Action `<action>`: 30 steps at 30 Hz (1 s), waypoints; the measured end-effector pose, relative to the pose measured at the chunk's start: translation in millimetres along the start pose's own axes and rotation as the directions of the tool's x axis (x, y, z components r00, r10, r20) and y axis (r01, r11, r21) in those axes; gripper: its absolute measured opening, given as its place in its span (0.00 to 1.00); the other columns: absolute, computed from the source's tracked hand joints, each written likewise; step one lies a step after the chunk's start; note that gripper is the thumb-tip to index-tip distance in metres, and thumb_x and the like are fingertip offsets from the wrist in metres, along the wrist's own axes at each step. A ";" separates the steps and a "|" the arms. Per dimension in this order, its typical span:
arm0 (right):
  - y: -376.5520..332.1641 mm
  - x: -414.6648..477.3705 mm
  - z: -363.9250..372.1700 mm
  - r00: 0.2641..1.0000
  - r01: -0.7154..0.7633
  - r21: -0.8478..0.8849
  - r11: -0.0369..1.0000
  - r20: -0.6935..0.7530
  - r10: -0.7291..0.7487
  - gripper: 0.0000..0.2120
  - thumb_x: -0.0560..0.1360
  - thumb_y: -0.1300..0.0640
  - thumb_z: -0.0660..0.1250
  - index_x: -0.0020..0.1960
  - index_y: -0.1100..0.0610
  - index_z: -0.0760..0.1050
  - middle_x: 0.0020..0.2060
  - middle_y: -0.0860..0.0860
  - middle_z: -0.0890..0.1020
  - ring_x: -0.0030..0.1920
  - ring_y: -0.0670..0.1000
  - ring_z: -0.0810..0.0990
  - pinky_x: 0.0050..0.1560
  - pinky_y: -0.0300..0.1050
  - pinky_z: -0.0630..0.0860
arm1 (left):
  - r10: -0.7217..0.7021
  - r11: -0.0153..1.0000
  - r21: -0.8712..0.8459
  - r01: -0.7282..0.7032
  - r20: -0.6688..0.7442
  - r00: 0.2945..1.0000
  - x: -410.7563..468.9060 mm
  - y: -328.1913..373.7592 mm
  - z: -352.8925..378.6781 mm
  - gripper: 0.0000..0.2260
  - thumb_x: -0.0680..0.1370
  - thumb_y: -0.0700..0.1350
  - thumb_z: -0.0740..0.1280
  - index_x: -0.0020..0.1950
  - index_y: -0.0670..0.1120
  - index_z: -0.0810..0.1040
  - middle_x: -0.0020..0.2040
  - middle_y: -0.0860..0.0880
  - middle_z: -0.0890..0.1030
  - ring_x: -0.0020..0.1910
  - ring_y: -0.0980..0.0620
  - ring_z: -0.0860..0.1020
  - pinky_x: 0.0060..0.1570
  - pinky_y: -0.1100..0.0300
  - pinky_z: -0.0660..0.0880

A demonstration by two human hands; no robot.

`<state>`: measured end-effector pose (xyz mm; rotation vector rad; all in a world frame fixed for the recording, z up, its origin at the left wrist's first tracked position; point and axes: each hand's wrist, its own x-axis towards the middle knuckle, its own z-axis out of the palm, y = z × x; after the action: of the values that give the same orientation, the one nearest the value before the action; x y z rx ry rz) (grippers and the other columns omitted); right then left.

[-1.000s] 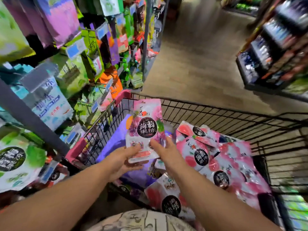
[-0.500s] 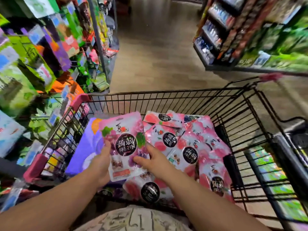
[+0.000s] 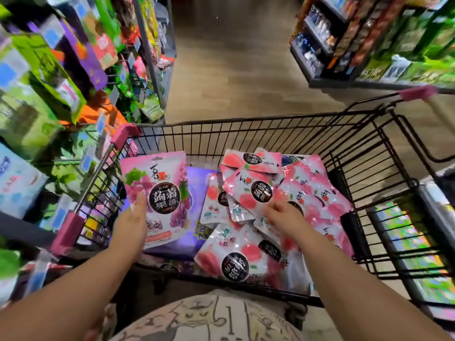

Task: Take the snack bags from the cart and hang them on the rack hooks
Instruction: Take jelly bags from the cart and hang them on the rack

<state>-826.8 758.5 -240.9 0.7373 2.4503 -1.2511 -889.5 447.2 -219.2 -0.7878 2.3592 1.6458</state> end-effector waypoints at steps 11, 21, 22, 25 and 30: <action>-21.5 0.5 50.3 0.941 0.147 -0.637 0.757 0.326 0.091 0.24 0.72 0.50 0.72 0.66 0.50 0.71 0.60 0.50 0.79 0.56 0.53 0.78 0.51 0.43 0.72 | 0.106 0.981 0.168 -0.096 -0.050 0.993 10.0 -9.0 -20.7 0.25 0.83 0.55 0.51 0.39 0.35 0.69 0.39 0.36 0.71 0.44 0.40 0.70 0.45 0.51 0.62; -37.8 5.6 27.2 0.934 0.201 -0.411 0.889 0.354 -0.048 0.08 0.75 0.52 0.71 0.39 0.49 0.74 0.37 0.44 0.77 0.38 0.43 0.75 0.40 0.38 0.71 | 0.136 0.979 0.156 -0.128 -0.040 0.990 14.6 -19.1 -20.5 0.29 0.82 0.57 0.52 0.38 0.32 0.71 0.37 0.35 0.73 0.38 0.43 0.70 0.42 0.51 0.64; -44.2 6.4 23.7 0.937 0.227 -0.422 0.878 0.340 -0.079 0.06 0.76 0.50 0.69 0.41 0.49 0.75 0.38 0.43 0.77 0.37 0.42 0.74 0.38 0.38 0.70 | 0.137 0.979 0.159 -0.129 -0.041 0.990 14.4 -18.9 -20.2 0.29 0.82 0.57 0.52 0.35 0.35 0.70 0.35 0.37 0.73 0.38 0.42 0.70 0.42 0.51 0.64; -56.4 11.6 16.5 0.933 0.292 -0.567 0.770 0.346 -0.099 0.07 0.80 0.50 0.62 0.53 0.52 0.76 0.43 0.47 0.78 0.39 0.47 0.75 0.38 0.40 0.70 | 0.155 0.974 0.173 -0.145 -0.048 0.987 15.0 -19.9 -18.8 0.26 0.82 0.58 0.52 0.33 0.41 0.68 0.33 0.41 0.71 0.37 0.42 0.70 0.42 0.52 0.64; -60.7 16.8 14.1 0.924 0.331 -0.652 0.683 0.370 -0.094 0.04 0.81 0.50 0.58 0.51 0.48 0.70 0.45 0.48 0.78 0.41 0.48 0.75 0.39 0.41 0.70 | 0.166 0.967 0.201 -0.156 -0.030 0.986 15.9 -21.6 -18.8 0.27 0.82 0.58 0.51 0.34 0.39 0.70 0.33 0.40 0.73 0.35 0.42 0.70 0.38 0.52 0.64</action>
<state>-874.5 722.4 -216.7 0.0224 2.4878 -0.3324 -889.1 419.4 -236.5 -0.6181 2.6312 1.4294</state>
